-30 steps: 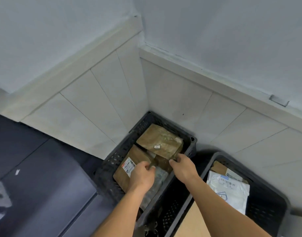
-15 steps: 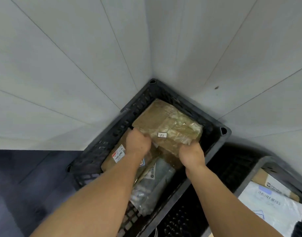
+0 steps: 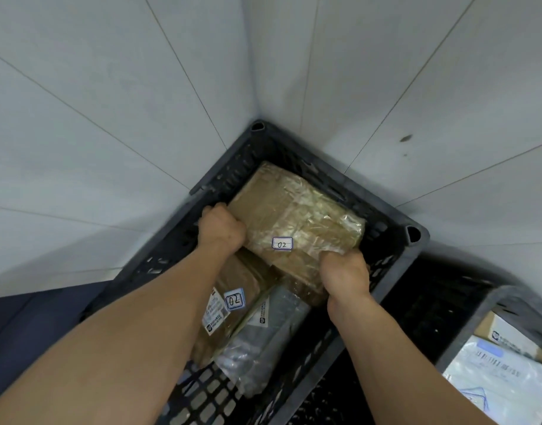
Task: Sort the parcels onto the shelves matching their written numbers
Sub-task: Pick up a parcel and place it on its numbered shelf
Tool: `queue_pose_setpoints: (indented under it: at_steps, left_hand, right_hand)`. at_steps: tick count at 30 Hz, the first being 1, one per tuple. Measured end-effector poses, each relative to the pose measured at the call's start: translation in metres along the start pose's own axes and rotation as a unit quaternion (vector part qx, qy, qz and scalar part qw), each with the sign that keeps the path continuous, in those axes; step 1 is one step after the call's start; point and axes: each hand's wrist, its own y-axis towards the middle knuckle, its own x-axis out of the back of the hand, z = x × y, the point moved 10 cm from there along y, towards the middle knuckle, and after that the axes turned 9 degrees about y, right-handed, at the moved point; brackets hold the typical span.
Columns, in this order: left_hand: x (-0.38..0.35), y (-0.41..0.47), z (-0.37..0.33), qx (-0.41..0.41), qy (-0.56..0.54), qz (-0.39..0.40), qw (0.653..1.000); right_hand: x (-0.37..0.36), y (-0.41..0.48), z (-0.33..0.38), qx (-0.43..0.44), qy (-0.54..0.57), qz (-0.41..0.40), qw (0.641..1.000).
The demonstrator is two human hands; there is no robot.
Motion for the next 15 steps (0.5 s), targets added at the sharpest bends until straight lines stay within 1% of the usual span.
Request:
queue_pose_setpoints:
  at_steps: [5,8,11,15]
  left_hand:
    - [0.021,-0.019,0.007,0.001,-0.038,-0.017,0.999]
    - [0.038,-0.033,0.008,-0.008,-0.051,-0.035,0.998]
    - [0.062,-0.051,0.013,0.005,-0.071,-0.071,0.995]
    - [0.089,-0.081,0.015,0.014,-0.094,-0.098,0.991]
  right_hand:
    - [0.0,-0.013,0.004,-0.004,0.061,0.025,0.998]
    - [0.002,-0.024,0.014,0.007,0.063,0.041,0.997]
    - [0.006,-0.038,0.026,0.025,0.066,0.051,0.996]
    - [0.017,-0.065,0.046,0.044,0.08,0.063,0.994]
